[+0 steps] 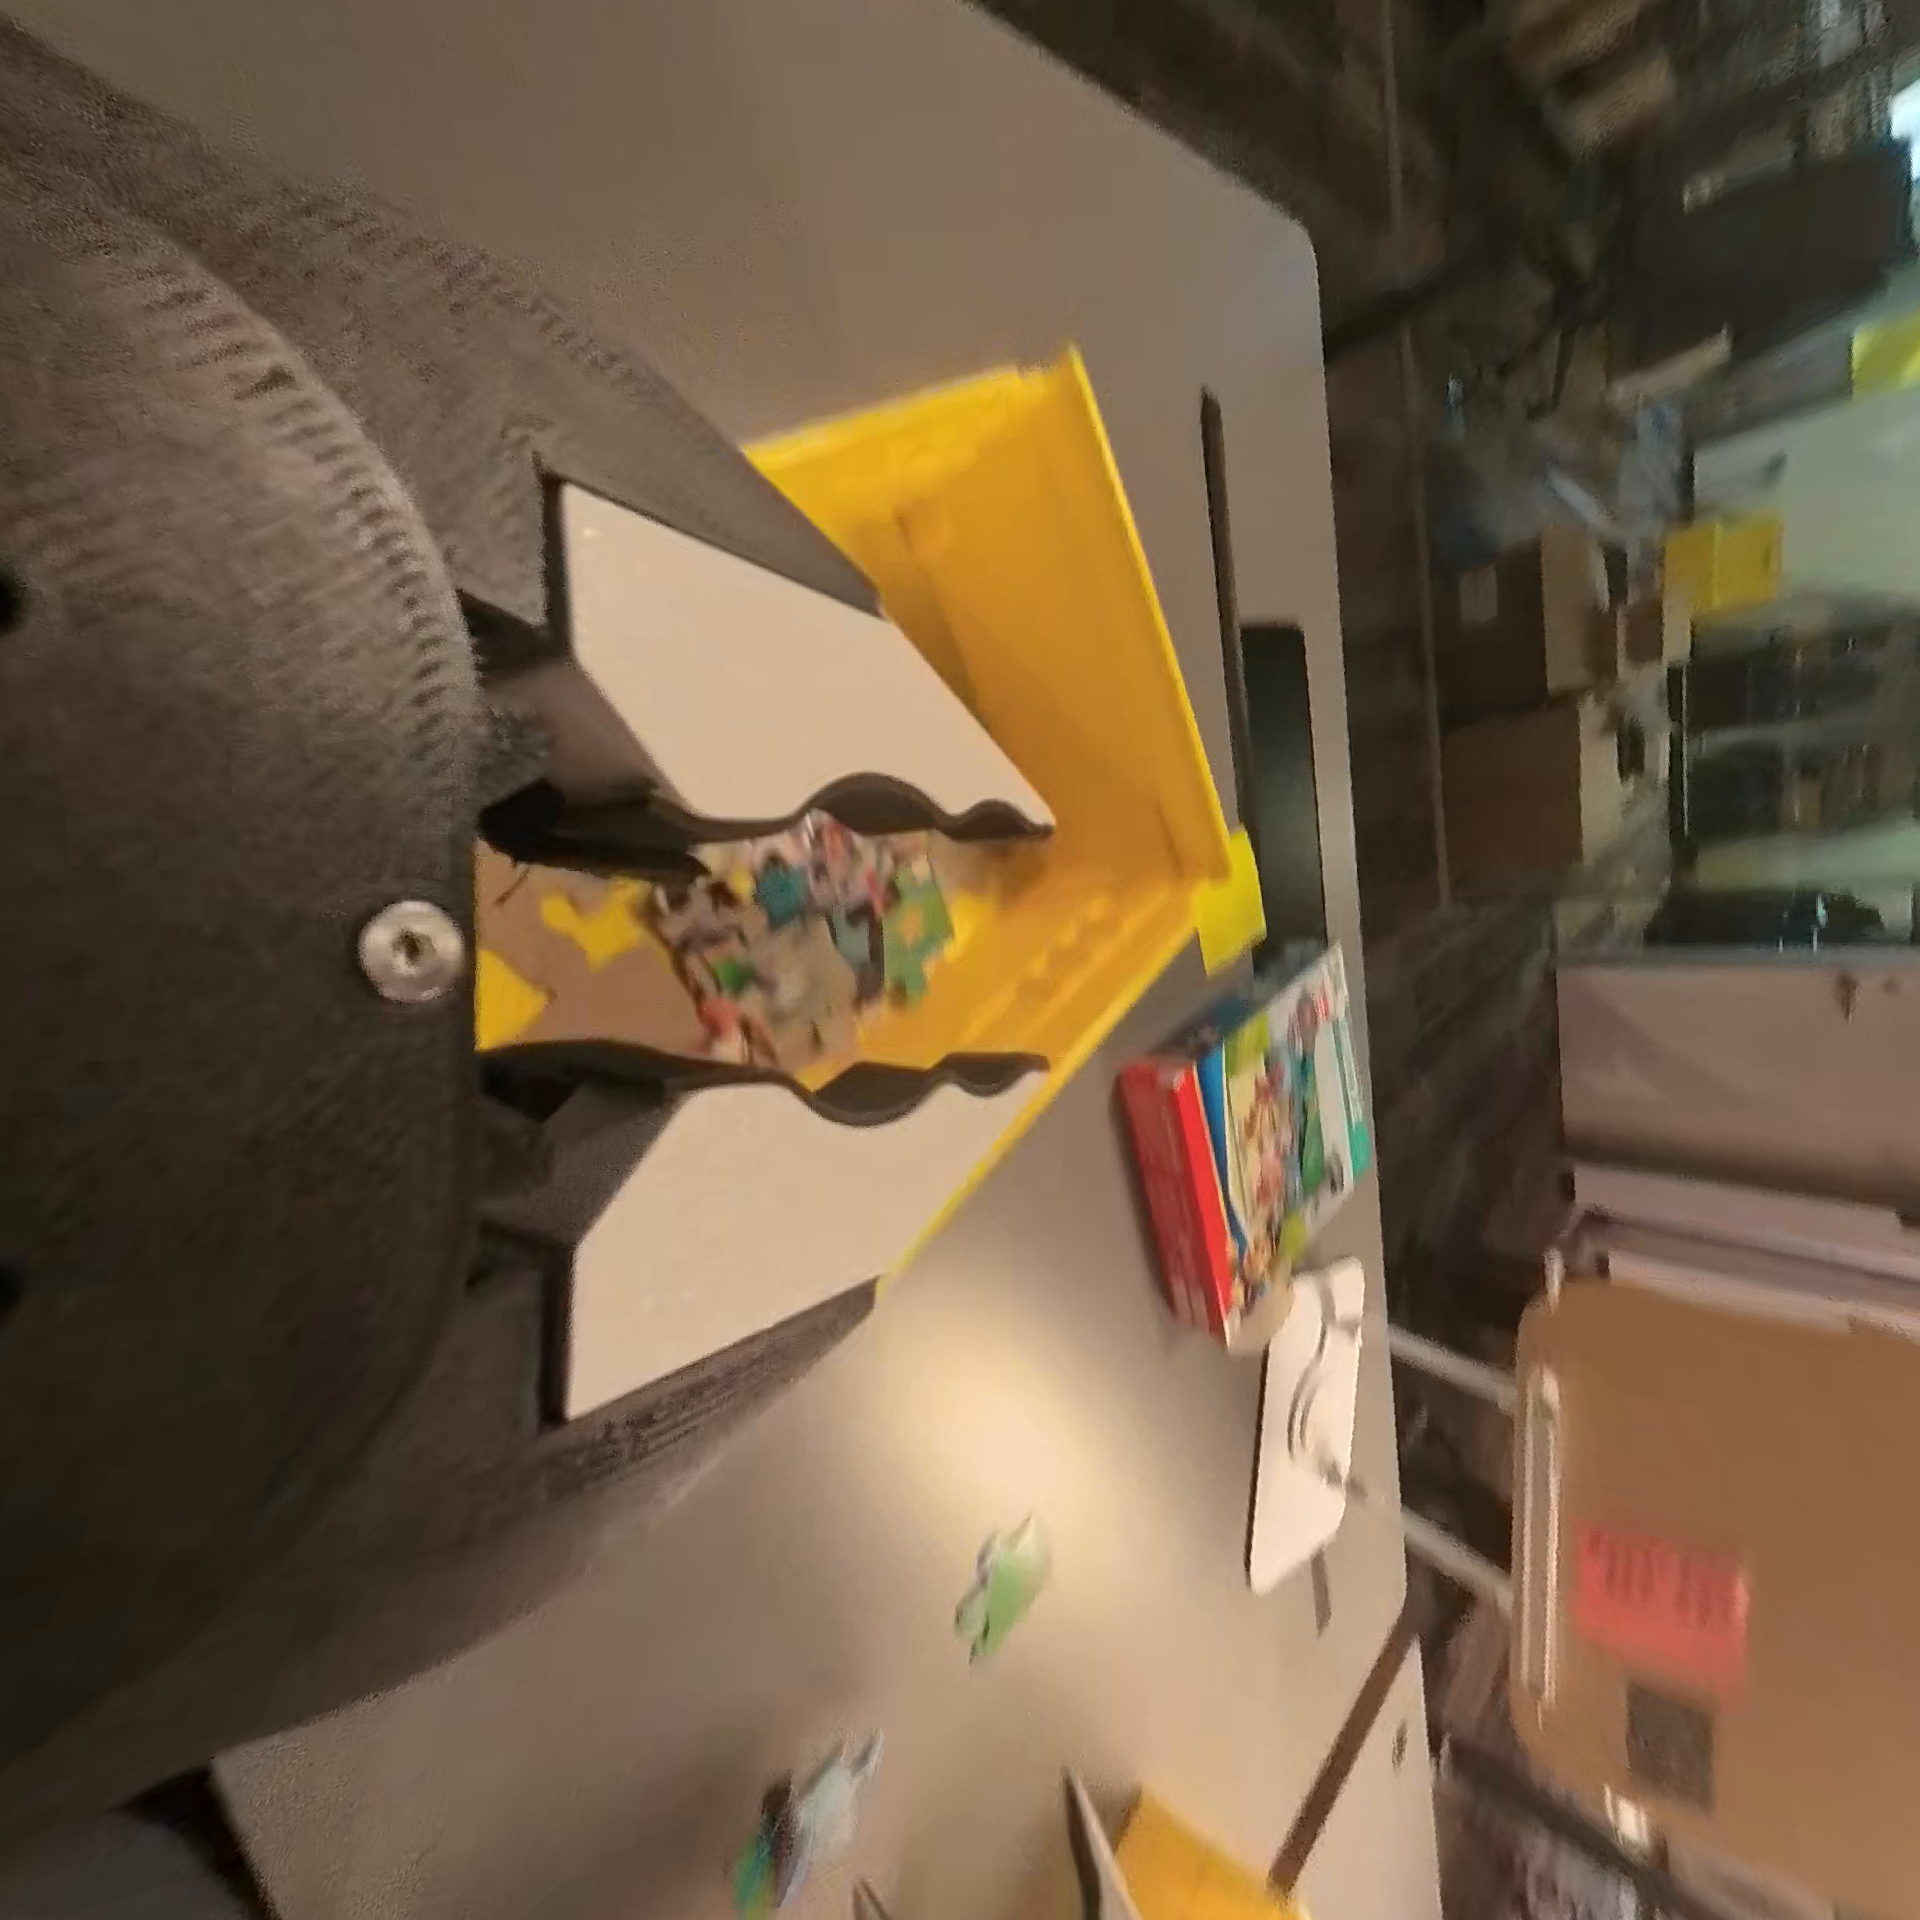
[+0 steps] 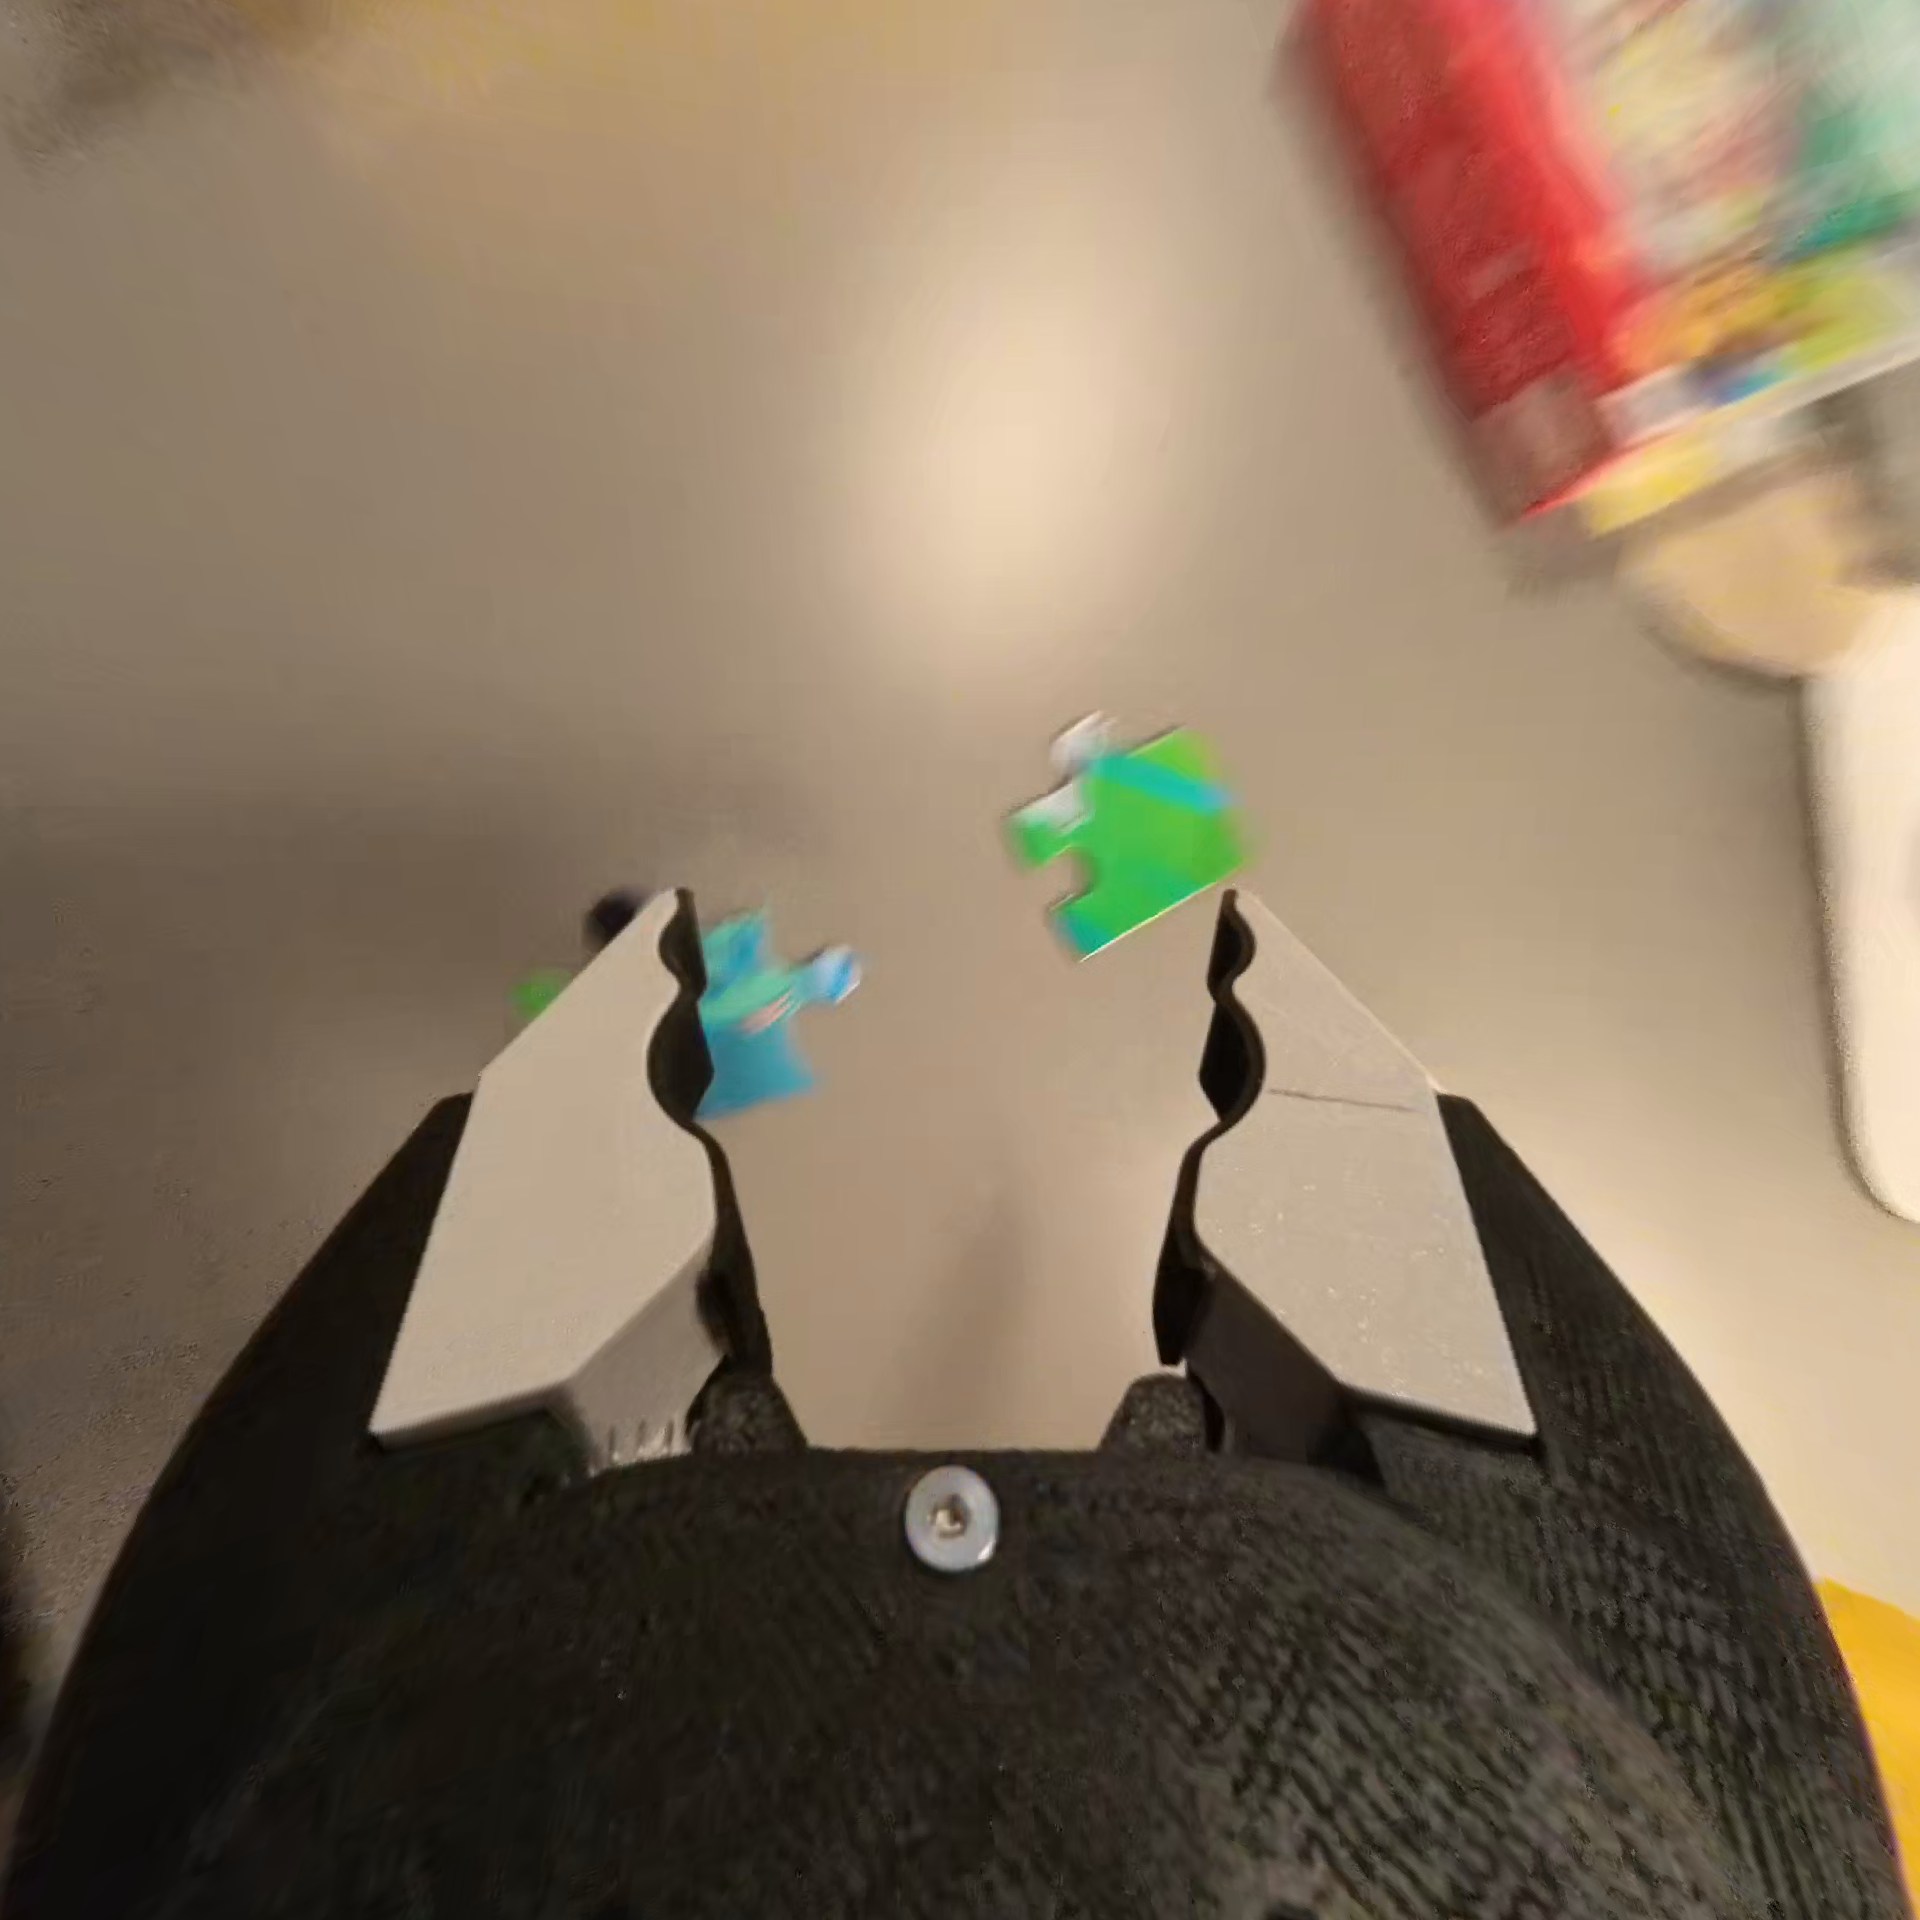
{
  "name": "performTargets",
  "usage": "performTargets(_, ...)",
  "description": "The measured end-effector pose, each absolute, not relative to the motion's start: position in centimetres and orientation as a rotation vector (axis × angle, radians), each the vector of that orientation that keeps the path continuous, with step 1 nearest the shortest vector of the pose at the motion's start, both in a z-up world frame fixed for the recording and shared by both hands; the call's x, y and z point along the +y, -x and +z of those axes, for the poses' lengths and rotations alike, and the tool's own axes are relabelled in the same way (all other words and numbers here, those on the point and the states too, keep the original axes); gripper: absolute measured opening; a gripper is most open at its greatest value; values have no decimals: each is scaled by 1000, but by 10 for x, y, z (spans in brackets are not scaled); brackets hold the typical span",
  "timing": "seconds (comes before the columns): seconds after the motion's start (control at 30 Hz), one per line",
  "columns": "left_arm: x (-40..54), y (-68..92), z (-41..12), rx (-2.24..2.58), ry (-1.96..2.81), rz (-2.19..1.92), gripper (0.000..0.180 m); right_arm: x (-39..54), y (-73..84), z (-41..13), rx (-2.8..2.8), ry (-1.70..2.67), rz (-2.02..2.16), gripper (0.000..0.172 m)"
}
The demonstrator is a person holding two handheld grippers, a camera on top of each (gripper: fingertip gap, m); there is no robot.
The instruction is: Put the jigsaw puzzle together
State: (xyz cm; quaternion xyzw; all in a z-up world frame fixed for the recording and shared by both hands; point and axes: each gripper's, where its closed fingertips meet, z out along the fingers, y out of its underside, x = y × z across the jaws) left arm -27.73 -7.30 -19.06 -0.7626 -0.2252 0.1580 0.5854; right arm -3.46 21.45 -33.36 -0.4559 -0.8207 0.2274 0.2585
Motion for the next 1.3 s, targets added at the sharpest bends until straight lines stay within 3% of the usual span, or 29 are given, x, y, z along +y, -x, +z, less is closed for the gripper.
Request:
performTargets(0.17, -93, 335, -219, -680, 1975, 464, 36, 273, 70, -279, -1494, 1127, 793, 94)
performTargets(0.37, -61, 363, -268, -615, 2277, 327, 41, 309, 58, -255, -1118, 962, 699, 84)
performTargets(0.63, -31, 382, -324, -583, 2604, 167, 50, 310, 64, -266, -1136, 954, 738, 84)
performTargets(0.8, -9, 396, -351, -565, 2680, 177, 80, 311, 65, -267, -1135, 975, 772, 83)
performTargets(1.23, 49, 417, -358, -667, 2635, 69, 77, 306, 68, -272, -1168, 987, 804, 79)
performTargets(1.3, 52, 417, -367, -643, 2681, 94, 83, 306, 68, -272, -1167, 995, 814, 79)
